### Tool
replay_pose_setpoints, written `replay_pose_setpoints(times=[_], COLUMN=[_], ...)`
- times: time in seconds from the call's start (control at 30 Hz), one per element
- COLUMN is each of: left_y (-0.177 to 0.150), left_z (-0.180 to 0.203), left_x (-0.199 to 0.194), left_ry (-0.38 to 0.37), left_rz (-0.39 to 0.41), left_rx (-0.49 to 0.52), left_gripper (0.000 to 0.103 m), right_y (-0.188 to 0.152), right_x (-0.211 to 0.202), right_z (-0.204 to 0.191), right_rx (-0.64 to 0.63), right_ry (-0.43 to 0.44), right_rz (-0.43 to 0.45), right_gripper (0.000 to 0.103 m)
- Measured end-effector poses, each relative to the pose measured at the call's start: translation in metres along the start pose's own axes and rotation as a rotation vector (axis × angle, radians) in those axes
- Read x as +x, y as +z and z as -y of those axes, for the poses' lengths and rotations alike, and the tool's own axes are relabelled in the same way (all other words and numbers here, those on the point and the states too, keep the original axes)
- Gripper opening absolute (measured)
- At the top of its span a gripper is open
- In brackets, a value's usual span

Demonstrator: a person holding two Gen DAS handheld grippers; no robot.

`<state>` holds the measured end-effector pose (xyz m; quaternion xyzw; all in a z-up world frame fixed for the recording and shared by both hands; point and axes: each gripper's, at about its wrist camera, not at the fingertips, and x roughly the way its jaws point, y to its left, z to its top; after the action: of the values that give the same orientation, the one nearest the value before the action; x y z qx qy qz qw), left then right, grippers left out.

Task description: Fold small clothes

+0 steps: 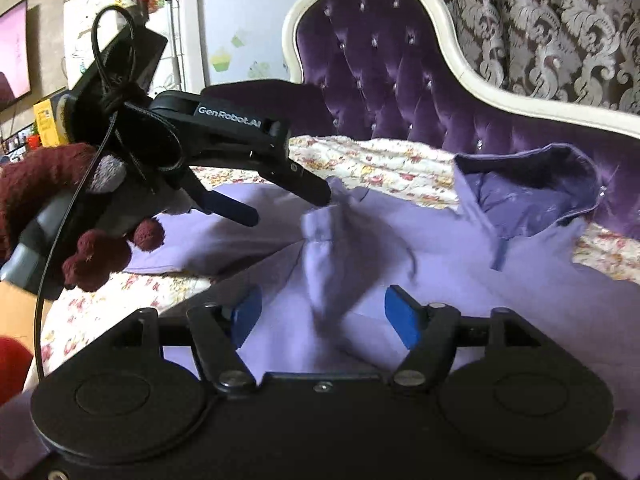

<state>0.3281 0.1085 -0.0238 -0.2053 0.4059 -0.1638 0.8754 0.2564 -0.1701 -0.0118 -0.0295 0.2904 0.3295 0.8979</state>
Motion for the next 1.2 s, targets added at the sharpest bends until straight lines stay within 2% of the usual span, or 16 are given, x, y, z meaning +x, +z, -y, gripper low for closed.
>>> replay_pose_setpoints(times=[0.17, 0.27, 0.37, 0.47, 0.53, 0.6, 0.7, 0.8, 0.9, 0.97, 1.07, 1.2], left_y=[-0.008, -0.017, -0.031, -0.045, -0.050, -0.051, -0.048, -0.049, -0.050, -0.051, -0.054, -0.061], left_z=[0.014, 0.022, 0.043, 0.065, 0.068, 0.067, 0.064, 0.063, 0.062, 0.061, 0.060, 0.058], left_x=[0.006, 0.020, 0.031, 0.049, 0.062, 0.067, 0.067, 0.066, 0.066, 0.066, 0.066, 0.064], left_ry=[-0.044, 0.027, 0.068, 0.163, 0.214, 0.226, 0.224, 0.241, 0.224, 0.218, 0.206, 0.201], left_rz=[-0.037, -0.086, -0.085, -0.100, -0.116, -0.118, -0.127, -0.123, -0.116, -0.110, -0.092, -0.043], left_rx=[0.018, 0.062, 0.200, 0.376, 0.438, 0.462, 0.471, 0.496, 0.499, 0.507, 0.508, 0.497], left_gripper=[0.099, 0.099, 0.099, 0.099, 0.099, 0.099, 0.099, 0.100, 0.100, 0.101, 0.102, 0.103], right_y=[-0.011, -0.019, -0.030, -0.042, -0.047, -0.053, -0.065, -0.084, -0.094, -0.095, -0.082, -0.053], right_x=[-0.025, -0.039, -0.051, -0.054, -0.054, -0.053, -0.056, -0.071, -0.091, -0.110, -0.137, -0.126], right_z=[0.022, 0.045, 0.067, 0.093, 0.108, 0.124, 0.148, 0.171, 0.181, 0.187, 0.199, 0.224], right_rx=[0.075, 0.151, 0.189, 0.224, 0.237, 0.250, 0.286, 0.383, 0.413, 0.433, 0.497, 0.505], right_ry=[-0.015, -0.053, -0.103, -0.160, -0.195, -0.240, -0.367, -0.441, -0.479, -0.435, -0.327, -0.301], right_rz=[0.006, 0.015, -0.006, -0.049, -0.051, -0.054, -0.086, -0.104, -0.128, -0.101, 0.013, 0.057], right_gripper=[0.072, 0.072, 0.072, 0.072, 0.072, 0.072, 0.071, 0.058, 0.062, 0.062, 0.064, 0.064])
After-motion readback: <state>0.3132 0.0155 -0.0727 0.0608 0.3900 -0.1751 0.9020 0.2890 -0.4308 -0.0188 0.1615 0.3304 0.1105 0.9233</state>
